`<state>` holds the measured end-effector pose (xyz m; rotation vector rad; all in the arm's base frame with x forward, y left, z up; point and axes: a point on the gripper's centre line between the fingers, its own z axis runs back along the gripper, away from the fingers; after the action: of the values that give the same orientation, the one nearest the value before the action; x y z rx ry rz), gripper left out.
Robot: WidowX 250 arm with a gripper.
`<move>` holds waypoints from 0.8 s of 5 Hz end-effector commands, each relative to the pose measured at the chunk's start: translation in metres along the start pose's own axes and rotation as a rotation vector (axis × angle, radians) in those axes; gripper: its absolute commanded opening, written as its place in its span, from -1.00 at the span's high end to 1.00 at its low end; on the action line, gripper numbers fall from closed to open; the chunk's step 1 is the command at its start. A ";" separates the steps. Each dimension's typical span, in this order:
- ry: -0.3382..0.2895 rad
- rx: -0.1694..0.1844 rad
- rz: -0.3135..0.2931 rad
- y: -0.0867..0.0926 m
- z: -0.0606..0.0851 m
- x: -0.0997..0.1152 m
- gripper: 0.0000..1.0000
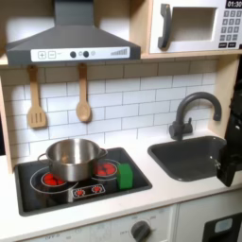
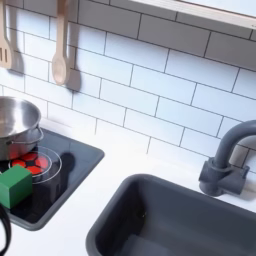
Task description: Push button
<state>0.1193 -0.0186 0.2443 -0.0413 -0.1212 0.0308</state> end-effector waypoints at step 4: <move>-0.038 0.041 0.048 0.015 -0.005 0.032 -1.00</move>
<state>0.1506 -0.0030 0.2441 -0.0075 -0.1610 0.0847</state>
